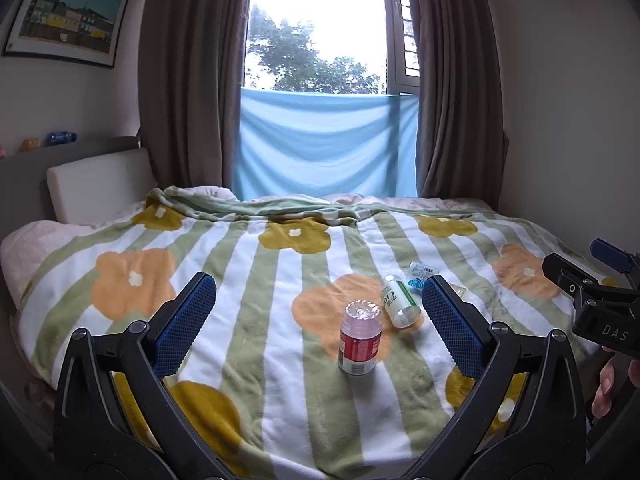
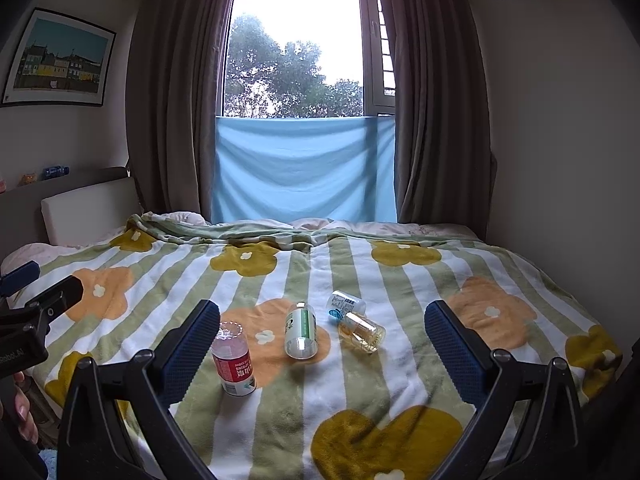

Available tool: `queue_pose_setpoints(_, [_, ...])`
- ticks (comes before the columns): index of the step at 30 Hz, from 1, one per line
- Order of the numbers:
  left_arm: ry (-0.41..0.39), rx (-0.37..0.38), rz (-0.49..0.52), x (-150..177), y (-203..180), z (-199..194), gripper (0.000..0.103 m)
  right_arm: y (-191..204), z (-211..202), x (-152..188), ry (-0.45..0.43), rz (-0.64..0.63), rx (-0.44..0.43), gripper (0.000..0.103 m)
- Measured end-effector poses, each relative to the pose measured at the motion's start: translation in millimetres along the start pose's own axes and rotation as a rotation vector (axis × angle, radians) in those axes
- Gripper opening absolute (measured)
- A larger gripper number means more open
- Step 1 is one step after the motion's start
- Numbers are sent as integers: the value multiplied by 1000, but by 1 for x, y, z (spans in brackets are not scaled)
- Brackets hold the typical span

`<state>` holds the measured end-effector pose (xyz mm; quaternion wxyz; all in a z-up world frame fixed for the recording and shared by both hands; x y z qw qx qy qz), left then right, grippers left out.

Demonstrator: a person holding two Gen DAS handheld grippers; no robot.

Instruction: Flip cup upside down

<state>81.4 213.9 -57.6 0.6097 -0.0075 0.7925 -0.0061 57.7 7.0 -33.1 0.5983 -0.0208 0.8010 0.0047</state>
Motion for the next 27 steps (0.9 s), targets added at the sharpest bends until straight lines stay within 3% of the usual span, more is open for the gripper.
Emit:
queue_pose_setpoints(14, [6,16,-9,0,-6,-1,103,0,-1,0,2,2,-2,102])
queue_pose_setpoints(27, [-55,-21,17,-5,-10,-12,103,3,-4,0,-2,2,-1,102])
Point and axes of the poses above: each gripper's, at about its wrist camera, not at the fingertips, and z roughly the way its jaws point, y to its left, x to its underside, the point moved 6 cm from there along z, roughly the way its jaws point, and after that the axes turned 1 degree about -x, right-handed, at the moved point
